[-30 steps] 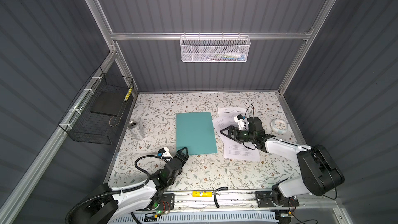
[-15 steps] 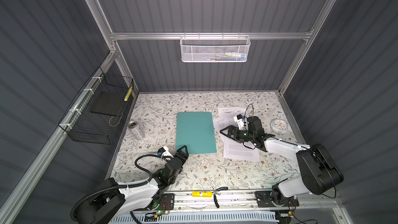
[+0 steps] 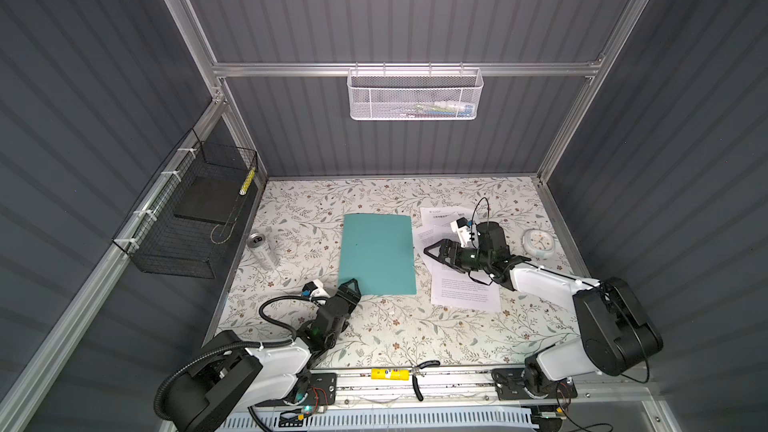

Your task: Put the files into the folder

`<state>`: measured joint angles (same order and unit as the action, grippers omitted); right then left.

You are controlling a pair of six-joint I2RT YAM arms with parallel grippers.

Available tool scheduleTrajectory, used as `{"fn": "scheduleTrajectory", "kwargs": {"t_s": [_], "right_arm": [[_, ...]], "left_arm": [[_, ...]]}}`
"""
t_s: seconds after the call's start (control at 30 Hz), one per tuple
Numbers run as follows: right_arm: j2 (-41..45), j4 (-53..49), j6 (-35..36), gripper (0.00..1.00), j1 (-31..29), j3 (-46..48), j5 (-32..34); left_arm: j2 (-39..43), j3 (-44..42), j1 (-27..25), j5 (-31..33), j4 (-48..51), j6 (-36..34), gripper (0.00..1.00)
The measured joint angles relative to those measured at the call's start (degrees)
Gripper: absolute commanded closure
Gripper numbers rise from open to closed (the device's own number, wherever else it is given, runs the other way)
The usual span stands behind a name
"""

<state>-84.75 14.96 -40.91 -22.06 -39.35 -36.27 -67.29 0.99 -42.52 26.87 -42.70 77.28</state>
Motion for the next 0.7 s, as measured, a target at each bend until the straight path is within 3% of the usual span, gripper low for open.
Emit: {"fn": "scheduleTrajectory", "kwargs": {"t_s": [0.3,0.7], "right_arm": [[0.0,0.4,0.0,0.03,0.0,0.0,0.0],[0.0,1.2,0.0,0.03,0.0,0.0,-0.5]], "left_arm": [[-7.2,1.0,0.8,-1.9,-7.4,-1.2,0.28],[-25.3,1.8,2.0,-4.7,-30.1,-0.5,0.33]]}}
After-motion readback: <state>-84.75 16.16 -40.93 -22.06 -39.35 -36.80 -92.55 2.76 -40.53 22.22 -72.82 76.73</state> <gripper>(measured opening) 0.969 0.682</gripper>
